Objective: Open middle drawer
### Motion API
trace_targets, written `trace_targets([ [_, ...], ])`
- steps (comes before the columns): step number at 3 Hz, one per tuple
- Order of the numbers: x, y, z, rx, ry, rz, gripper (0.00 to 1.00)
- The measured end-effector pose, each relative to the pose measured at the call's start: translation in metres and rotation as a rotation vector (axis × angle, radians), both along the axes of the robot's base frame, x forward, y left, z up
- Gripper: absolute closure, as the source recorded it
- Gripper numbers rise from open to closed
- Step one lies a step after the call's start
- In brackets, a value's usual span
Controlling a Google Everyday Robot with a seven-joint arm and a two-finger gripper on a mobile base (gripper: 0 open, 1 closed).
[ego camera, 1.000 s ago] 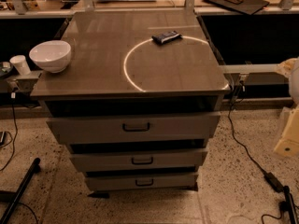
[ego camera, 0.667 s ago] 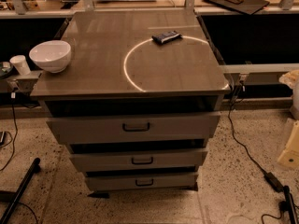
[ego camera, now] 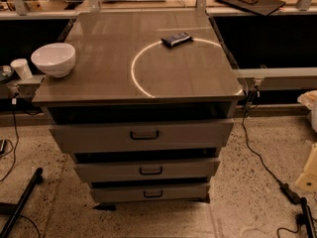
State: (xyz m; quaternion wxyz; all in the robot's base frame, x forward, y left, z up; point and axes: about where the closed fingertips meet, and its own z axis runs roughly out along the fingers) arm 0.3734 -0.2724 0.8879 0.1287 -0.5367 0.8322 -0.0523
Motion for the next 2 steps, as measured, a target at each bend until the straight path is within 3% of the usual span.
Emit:
trace_targets([
  [2,-0.015,-0.004,-0.031,0.036,0.045,-0.032,0.00],
])
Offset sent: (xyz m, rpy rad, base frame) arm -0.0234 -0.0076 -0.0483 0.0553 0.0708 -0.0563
